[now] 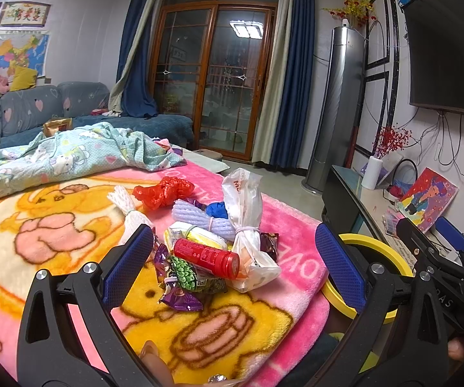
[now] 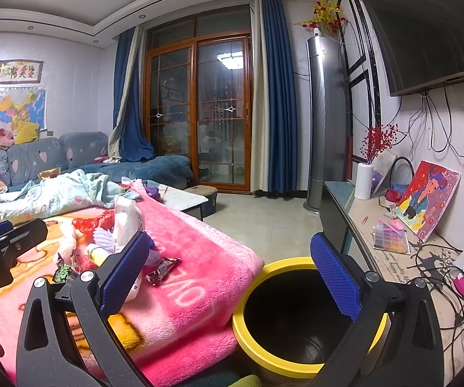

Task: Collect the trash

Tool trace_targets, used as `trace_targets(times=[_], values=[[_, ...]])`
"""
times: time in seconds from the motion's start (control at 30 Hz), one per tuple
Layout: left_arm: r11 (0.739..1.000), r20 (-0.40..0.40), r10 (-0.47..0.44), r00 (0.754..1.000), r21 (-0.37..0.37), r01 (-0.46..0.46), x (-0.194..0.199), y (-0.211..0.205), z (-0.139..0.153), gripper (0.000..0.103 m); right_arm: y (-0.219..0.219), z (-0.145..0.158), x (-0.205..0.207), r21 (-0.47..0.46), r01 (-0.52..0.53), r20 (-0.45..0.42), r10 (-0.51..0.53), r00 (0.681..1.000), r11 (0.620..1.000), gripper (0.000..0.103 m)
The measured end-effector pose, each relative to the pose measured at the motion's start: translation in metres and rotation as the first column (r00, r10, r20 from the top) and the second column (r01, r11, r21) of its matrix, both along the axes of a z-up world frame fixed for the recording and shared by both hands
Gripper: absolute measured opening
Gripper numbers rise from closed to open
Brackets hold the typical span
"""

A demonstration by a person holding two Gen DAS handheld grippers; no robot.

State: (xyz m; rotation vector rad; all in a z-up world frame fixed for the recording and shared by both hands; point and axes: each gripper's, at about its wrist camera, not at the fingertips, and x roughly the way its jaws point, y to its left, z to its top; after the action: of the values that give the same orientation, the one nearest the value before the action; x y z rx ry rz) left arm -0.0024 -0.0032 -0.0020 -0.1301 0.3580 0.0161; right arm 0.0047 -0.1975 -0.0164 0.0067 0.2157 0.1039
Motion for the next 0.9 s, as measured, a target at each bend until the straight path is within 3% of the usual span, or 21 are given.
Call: trace_targets(times=[0.33,0.57,0.9], values=[[1.000,-0.002,0.007,1.000,-0.003,-0.007,0.001,0.000,-0.003,0.092,0.001,-0.018,-0.001,-0.002,-0.015,-0.009,0.015,1.000,1.000,0.097],[0.996,-0.026,0.070,0.997,-0.048,-0.071,0.003,0.015,-0.006,0.092,0.019,-0.017,0.007,-0.005,-0.138,-0.064,0.137,0.988,0.990,0.097],[0.974,-0.082,0.194,0.978,-0.101,-0.202,0.011,0.069,-0.004,0.092,0.067,-0.008,0.033,-0.002,-0.298,-0.172,0.293,0.941,0.955,0.097]])
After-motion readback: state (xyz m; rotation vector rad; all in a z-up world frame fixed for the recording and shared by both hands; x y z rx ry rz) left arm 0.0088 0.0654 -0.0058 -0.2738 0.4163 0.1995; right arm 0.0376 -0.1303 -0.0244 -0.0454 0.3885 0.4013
